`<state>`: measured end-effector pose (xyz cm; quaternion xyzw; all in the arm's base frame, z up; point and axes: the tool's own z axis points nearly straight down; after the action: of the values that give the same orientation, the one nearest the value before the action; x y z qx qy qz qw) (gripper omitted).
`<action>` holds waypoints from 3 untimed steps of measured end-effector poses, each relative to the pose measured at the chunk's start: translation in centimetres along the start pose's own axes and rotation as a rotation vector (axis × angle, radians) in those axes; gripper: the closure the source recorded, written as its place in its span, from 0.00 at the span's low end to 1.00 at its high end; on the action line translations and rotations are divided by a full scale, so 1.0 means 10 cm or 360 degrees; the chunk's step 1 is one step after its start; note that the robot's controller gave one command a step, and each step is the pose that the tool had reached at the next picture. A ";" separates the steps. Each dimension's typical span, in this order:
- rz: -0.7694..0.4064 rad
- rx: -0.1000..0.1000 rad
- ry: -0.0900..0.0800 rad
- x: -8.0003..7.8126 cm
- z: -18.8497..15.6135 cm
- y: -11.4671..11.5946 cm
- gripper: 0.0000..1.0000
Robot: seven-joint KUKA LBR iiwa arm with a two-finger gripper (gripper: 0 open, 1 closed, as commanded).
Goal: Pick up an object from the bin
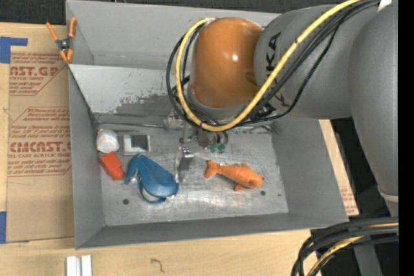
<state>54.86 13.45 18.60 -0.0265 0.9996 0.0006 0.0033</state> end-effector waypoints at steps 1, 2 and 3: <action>0.0178 -0.0002 0.0005 0.05 0.59 0.00 0.00; 0.0306 0.0015 0.0056 0.09 0.80 0.10 0.00; 0.0593 0.0040 0.0063 -0.06 1.05 0.25 1.00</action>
Offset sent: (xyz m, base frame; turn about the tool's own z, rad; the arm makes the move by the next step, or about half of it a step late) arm -0.0074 0.0263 -0.1063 0.0064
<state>55.41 16.01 8.09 0.1590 0.9871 -0.0119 -0.0163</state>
